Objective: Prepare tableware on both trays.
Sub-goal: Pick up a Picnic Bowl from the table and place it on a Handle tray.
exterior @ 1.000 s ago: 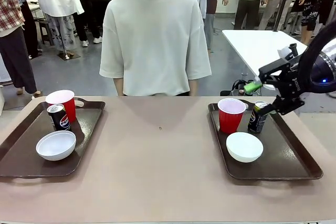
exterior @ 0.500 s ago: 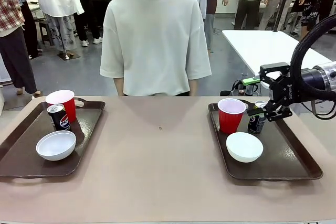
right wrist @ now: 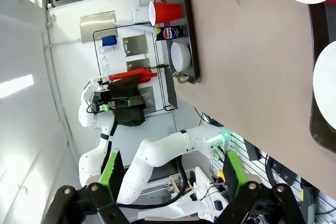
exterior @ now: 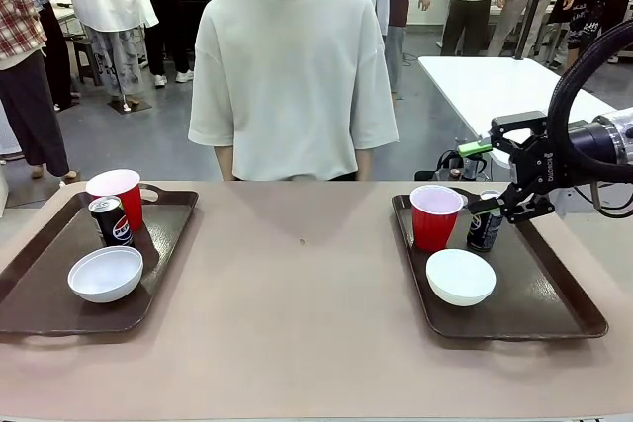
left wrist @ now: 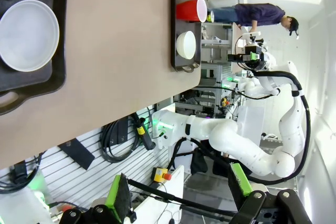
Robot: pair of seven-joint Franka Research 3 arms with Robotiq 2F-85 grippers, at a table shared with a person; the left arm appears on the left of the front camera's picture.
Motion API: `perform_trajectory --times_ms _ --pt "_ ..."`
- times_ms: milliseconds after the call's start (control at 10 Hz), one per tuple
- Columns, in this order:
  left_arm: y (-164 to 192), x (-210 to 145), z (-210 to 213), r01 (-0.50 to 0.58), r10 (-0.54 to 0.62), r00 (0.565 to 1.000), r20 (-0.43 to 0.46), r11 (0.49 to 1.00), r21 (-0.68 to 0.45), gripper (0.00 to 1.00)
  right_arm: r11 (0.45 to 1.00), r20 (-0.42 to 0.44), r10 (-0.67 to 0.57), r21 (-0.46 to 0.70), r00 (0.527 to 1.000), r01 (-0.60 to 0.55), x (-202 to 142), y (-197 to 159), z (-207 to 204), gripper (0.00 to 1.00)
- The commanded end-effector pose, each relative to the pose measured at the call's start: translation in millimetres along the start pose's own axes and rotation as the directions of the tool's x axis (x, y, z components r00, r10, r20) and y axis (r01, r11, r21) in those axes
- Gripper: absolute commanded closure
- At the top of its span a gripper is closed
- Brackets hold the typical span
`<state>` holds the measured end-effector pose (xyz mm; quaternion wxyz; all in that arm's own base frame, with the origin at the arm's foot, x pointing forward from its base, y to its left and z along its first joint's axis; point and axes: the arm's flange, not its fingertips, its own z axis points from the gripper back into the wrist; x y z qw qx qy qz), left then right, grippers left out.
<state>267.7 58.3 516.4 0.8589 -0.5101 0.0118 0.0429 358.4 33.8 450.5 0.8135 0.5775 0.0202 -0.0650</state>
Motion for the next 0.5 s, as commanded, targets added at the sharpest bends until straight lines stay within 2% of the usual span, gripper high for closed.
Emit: perform_trajectory --times_ms 0,400 --pt "1.0 0.1 0.1 0.018 -0.018 1.000 0.006 1.000 -0.020 0.00 1.000 -0.004 0.009 0.010 1.000 -0.009 -1.3 0.1 -0.1 0.01" --pt "1.0 0.1 0.1 0.018 -0.018 1.000 0.006 1.000 -0.020 0.00 1.000 -0.004 0.009 0.010 1.000 -0.009 -1.3 0.1 -0.1 0.01"
